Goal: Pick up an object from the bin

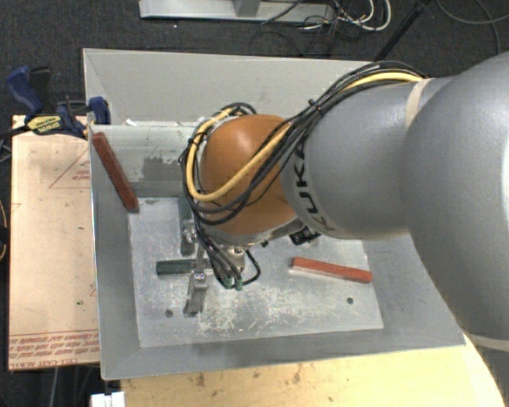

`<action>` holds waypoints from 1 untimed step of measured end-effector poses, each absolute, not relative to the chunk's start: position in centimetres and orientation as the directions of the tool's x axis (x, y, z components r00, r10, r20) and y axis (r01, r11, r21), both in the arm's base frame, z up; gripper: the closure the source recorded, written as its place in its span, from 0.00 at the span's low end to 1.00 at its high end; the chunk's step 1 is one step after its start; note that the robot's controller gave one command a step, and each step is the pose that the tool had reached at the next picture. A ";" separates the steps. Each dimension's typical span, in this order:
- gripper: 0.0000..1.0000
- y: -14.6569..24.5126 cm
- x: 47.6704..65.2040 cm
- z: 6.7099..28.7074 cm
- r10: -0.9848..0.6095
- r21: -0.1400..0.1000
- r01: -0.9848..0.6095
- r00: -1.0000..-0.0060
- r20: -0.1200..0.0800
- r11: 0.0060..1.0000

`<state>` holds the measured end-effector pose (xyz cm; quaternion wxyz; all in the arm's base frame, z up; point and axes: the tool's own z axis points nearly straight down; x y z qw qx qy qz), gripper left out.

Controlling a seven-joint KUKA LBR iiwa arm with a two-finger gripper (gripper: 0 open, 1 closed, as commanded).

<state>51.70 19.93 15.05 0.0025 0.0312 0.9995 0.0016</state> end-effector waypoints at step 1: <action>0.00 17.3 58.1 9.2 -0.095 0.002 -0.095 -0.995 -0.006 0.995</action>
Offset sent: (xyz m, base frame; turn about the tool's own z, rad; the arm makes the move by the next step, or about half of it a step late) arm 0.0329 -0.0239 -0.0805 0.1058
